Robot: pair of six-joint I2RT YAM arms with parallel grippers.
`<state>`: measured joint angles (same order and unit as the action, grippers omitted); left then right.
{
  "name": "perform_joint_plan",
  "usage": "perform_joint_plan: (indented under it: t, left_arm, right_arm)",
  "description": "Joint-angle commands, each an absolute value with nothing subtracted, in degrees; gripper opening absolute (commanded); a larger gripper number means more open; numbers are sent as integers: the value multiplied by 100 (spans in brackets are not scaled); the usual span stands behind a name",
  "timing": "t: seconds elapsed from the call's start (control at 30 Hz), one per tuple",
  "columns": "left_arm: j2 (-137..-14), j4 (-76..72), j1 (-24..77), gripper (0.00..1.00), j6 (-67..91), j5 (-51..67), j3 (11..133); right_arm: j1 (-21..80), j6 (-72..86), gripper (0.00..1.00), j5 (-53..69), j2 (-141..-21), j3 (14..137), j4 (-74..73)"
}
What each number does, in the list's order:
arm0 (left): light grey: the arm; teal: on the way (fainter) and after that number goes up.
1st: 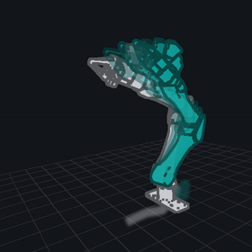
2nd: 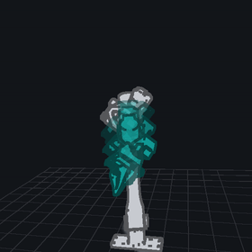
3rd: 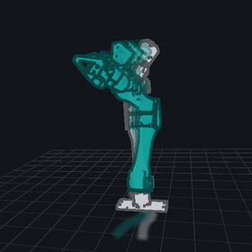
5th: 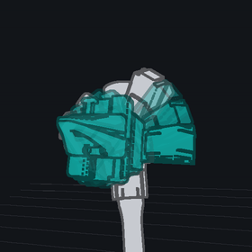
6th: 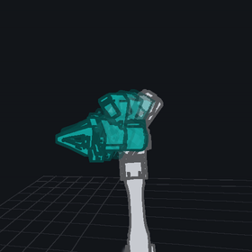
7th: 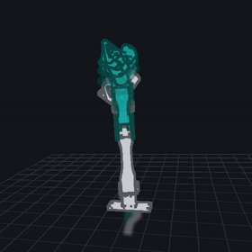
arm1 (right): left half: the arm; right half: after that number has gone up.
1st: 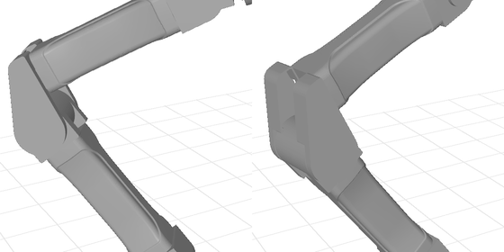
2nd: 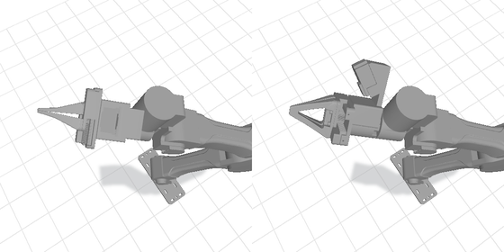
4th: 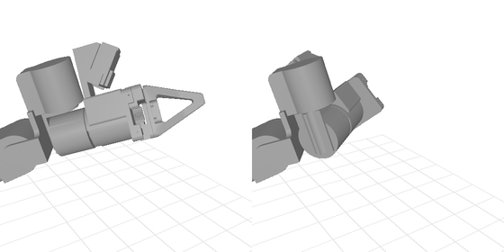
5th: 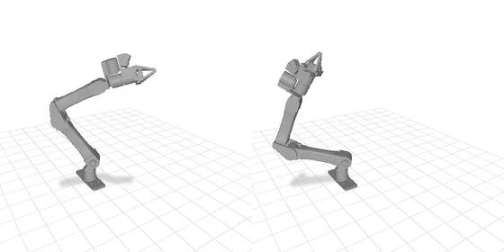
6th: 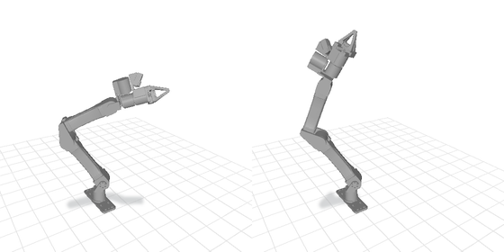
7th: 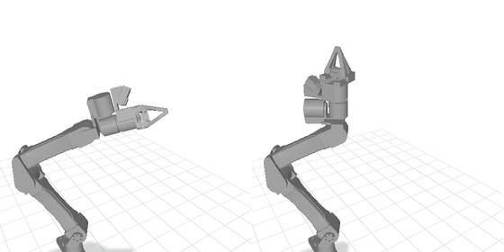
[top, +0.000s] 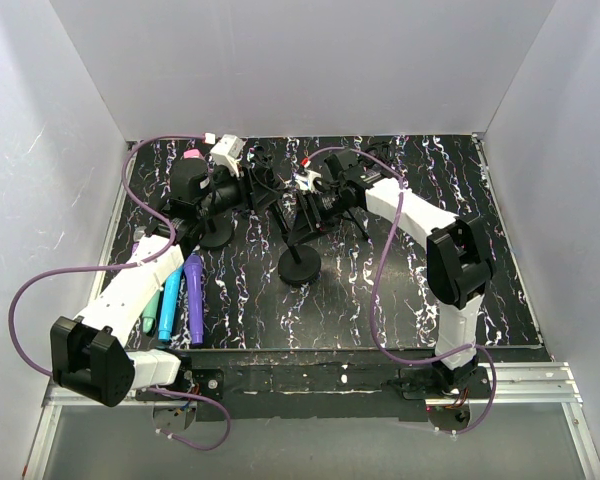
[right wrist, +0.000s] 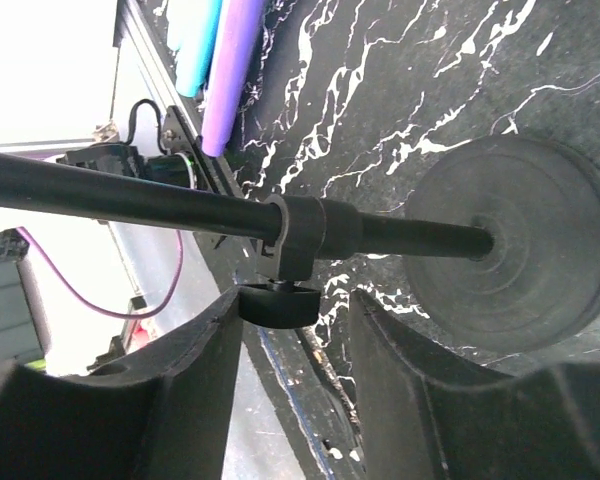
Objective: Remove the microphone from the stand
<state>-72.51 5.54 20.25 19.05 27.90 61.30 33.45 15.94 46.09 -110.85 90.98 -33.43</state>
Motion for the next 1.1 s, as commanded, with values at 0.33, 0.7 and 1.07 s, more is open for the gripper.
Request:
perform_joint_plan:
  t: [0.33, 0.7, 1.07]
  left_arm:
    - [-7127, 510, 2030, 0, 2443, 2593, 6179]
    - [-7471, 668, 2021, 0, 3050, 2443, 6460]
    - [-7444, 677, 2013, 0, 2865, 2470, 6442]
  right_arm:
    - [3743, -857, 3, 2983, -10364, 9178, -2877]
    - [4561, -6714, 17, 1248, -9290, 5688, 4239]
    - [4465, -3976, 79, 1871, -8191, 6599, -400]
